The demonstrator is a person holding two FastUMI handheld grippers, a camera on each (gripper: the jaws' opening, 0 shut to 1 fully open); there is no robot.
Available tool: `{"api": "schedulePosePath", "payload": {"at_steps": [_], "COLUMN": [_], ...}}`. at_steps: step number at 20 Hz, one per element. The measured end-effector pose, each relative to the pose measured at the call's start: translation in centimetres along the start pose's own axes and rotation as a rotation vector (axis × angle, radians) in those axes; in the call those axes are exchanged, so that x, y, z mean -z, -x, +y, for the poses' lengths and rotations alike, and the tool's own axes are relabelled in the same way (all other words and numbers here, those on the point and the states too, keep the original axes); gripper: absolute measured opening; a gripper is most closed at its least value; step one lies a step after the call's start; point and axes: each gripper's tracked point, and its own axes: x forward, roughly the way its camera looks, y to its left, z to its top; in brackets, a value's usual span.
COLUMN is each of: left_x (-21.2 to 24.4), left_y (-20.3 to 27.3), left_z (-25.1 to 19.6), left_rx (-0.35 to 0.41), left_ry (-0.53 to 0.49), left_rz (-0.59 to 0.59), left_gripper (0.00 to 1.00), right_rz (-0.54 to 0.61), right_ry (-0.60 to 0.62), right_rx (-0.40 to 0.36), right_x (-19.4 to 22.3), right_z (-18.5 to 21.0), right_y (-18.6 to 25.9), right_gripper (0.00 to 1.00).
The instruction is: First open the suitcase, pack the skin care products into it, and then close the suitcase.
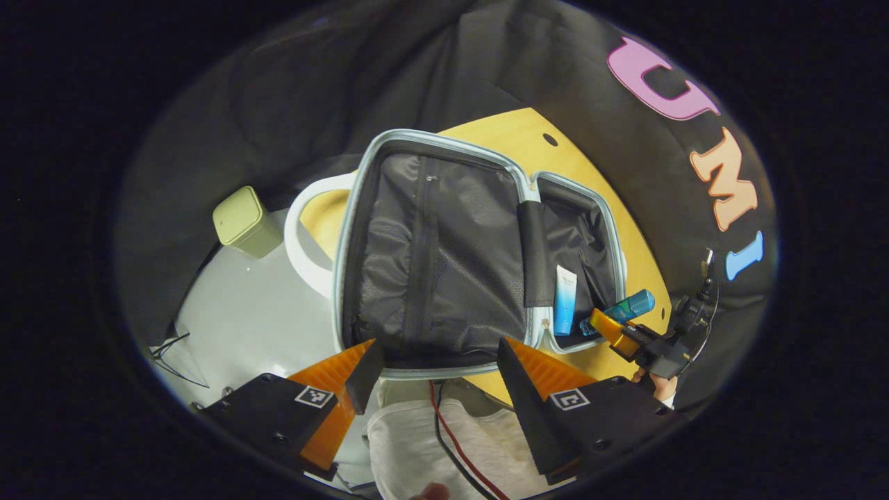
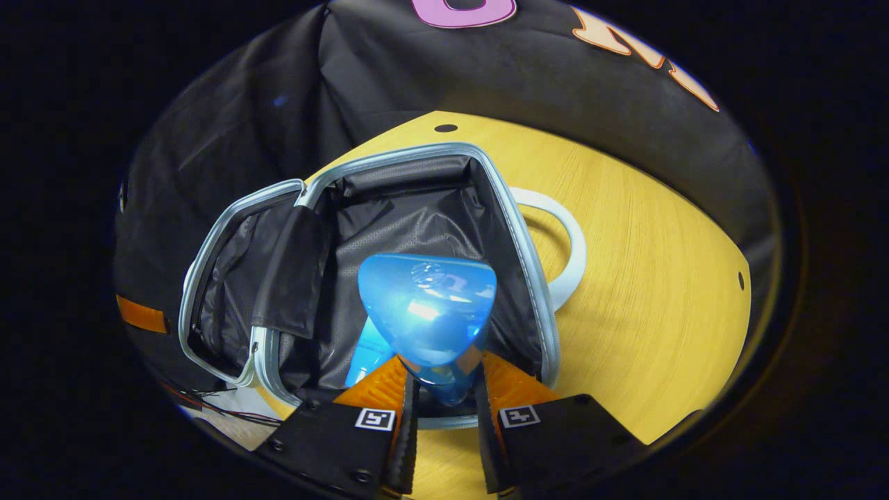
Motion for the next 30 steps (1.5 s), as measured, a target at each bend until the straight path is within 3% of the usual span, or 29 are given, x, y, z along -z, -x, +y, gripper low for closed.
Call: {"api": "schedulePosePath", "payload": {"at_steps": [4,8,9,10,11,12,14,21,22,24,26,30], "left_x": [-0.2,-0.7,-0.9,-1.3,-1.5,-1.7,-2.3,-3.6,-3.6,-3.8,-4.0,-4.7], "left_y": [0.2,0.3,0.3,0.4,0.6,0.5,0.5,-1.7,-2.1,-2.9,-3.5,-5.4], "left_z": [2.6,4.8,5.3,6.0,6.6,7.3,8.4,12.0,12.4,13.2,13.5,13.4], "left_rx": [-0.033,-0.074,-0.079,-0.081,-0.086,-0.093,-0.104,-0.090,-0.086,-0.078,-0.058,-0.015], "left_ry": [0.043,0.091,0.102,0.111,0.119,0.125,0.146,0.292,0.310,0.341,0.370,0.392], "left_rz": [-0.010,-0.029,-0.035,-0.038,-0.040,-0.046,-0.059,-0.058,-0.052,-0.045,-0.033,-0.015], "left_gripper": [0.94,0.97,0.97,0.97,0.96,0.96,0.97,0.96,0.95,0.94,0.88,0.72], "right_rz": [0.011,-0.006,-0.019,-0.029,-0.047,-0.065,-0.090,-0.165,-0.176,-0.203,-0.223,-0.235], "right_ry": [-0.012,-0.017,-0.018,-0.018,-0.020,-0.015,-0.014,-0.097,-0.105,-0.121,-0.157,-0.196], "right_rx": [0.001,-0.019,-0.028,-0.044,-0.054,-0.056,-0.052,-0.025,-0.016,0.003,0.004,0.052], "right_x": [0.1,0.0,-0.3,-0.4,-0.8,-1.0,-1.3,-1.8,-1.8,-2.0,-2.3,-1.9], "right_z": [0.2,0.5,0.3,0.6,0.9,0.9,0.9,-1.1,-1.5,-2.5,-3.4,-6.1], "right_y": [-0.8,-0.6,-0.3,-0.1,0.1,0.0,0.8,5.1,6.0,7.7,9.3,11.2], "right_gripper": [0.38,0.46,0.43,0.52,0.69,0.75,0.99,0.96,0.99,0.95,0.99,0.95]}}
